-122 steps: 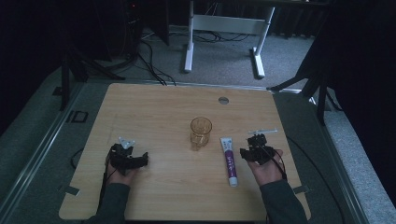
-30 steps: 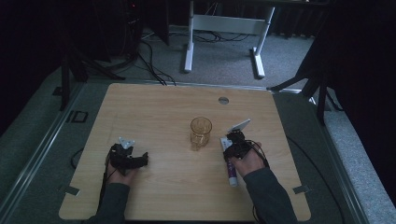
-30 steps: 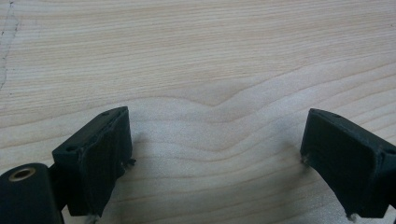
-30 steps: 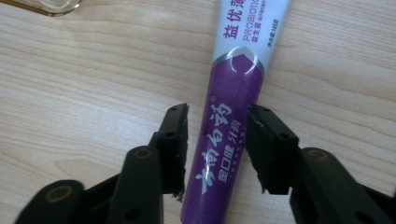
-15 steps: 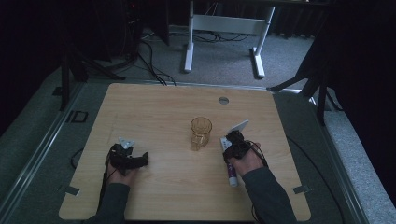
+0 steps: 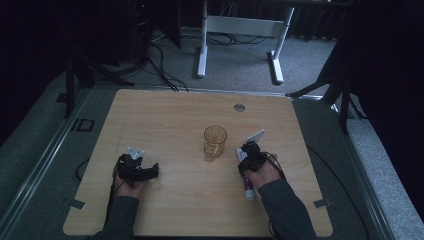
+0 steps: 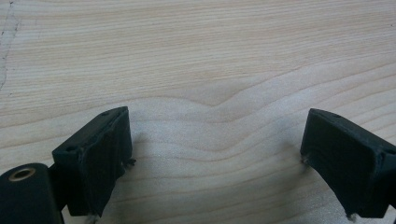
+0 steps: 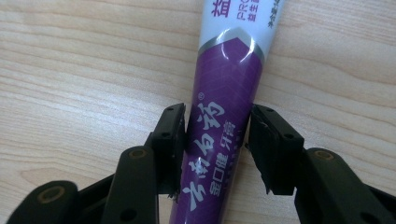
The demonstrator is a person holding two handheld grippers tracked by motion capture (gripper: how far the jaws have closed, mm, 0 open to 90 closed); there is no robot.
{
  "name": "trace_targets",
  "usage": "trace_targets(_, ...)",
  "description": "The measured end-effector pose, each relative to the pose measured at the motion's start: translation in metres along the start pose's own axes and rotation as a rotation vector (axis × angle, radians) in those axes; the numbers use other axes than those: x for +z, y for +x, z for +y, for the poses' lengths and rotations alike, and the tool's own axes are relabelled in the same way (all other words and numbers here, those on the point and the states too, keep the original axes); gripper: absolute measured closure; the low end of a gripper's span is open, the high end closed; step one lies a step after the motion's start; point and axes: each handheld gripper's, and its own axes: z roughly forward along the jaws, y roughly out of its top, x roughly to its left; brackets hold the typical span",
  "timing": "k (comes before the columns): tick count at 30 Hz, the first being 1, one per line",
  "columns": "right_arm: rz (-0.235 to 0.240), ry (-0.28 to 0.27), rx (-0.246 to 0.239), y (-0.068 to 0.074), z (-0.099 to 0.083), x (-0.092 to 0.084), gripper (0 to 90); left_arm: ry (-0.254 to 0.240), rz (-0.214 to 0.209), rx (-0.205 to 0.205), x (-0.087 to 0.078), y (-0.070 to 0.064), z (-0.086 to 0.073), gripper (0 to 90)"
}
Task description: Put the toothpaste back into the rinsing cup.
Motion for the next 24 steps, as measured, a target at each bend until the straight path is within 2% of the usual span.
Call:
trace_targets(15,-0.035,0.015,-0.002,0.0047,0.0004,0.0078,56.6,0.000,0.000,-0.001,0.0000,0.0000,0.0000,9.1)
trace_targets(24,-0.035,0.017,0.005,0.0040,0.0007,0.0099,57.9,0.000,0.000,-0.001,0.0000,-0.0001,0.0000,9.2)
